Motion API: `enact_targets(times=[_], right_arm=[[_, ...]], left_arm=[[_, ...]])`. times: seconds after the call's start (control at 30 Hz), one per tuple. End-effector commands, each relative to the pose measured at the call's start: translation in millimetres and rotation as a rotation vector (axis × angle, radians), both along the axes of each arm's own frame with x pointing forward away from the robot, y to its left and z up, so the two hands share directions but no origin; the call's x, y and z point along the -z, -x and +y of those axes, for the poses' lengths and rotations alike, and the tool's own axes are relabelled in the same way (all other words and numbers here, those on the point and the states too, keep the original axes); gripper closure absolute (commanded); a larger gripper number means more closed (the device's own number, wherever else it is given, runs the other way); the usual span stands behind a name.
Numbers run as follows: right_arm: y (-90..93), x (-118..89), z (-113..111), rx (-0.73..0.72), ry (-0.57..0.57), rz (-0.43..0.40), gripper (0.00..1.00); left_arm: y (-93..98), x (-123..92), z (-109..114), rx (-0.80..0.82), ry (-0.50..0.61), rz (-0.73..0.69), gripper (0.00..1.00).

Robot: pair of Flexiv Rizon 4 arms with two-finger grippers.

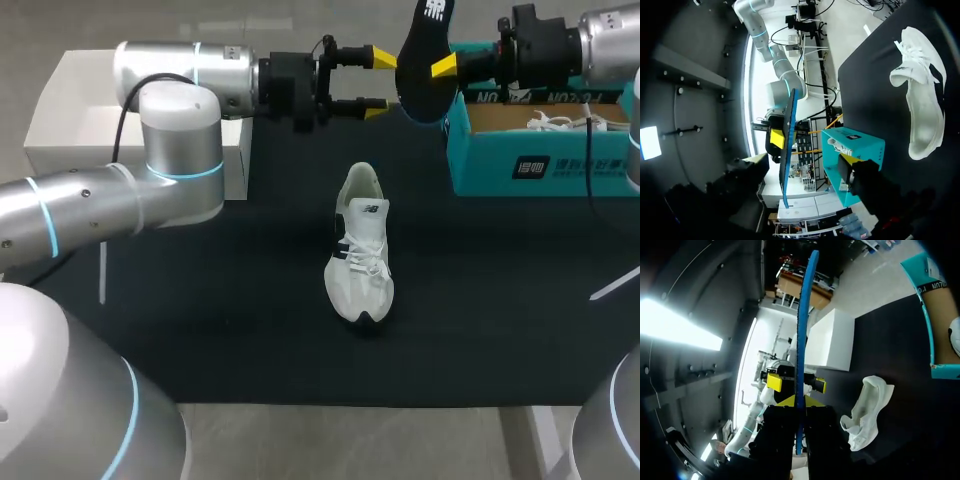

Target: Take the shoe out of the shoebox, open the shoe tongue, remove and reinsert the insole, then place the shoe into the shoebox

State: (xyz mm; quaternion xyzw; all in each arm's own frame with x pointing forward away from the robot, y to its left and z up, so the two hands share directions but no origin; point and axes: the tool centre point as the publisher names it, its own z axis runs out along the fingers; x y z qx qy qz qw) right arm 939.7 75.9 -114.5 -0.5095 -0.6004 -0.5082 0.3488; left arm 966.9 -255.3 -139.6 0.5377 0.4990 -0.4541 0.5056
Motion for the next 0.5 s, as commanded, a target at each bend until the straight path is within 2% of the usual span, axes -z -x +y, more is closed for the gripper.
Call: enact_targets(times=[0.03, 0.23, 0.37, 0.5], right_arm=[[-1.0, 0.7, -0.4, -0.007, 0.001, 0.001, 1.0], [-1.0, 0.2, -0.6, -0.011, 0.003, 0.0, 1.0], [-0.4, 0.2, -0.3, -0.014, 0.006, 0.001, 1.0], [-1.5, -3.1, 0.2, 0.009, 0.022, -0.062, 1.0]], left_arm=[[2.7, -2.5, 59.9, 0.036, -0.089, 0.006, 0.0], [5.2, -2.1, 106.9, 0.028, -0.176, 0.015, 0.0], [6.1, 3.0, 132.6, 0.031, -0.289, -0.011, 0.0], [3.8, 6.8, 153.5, 0.036, -0.371, -0.025, 0.0]])
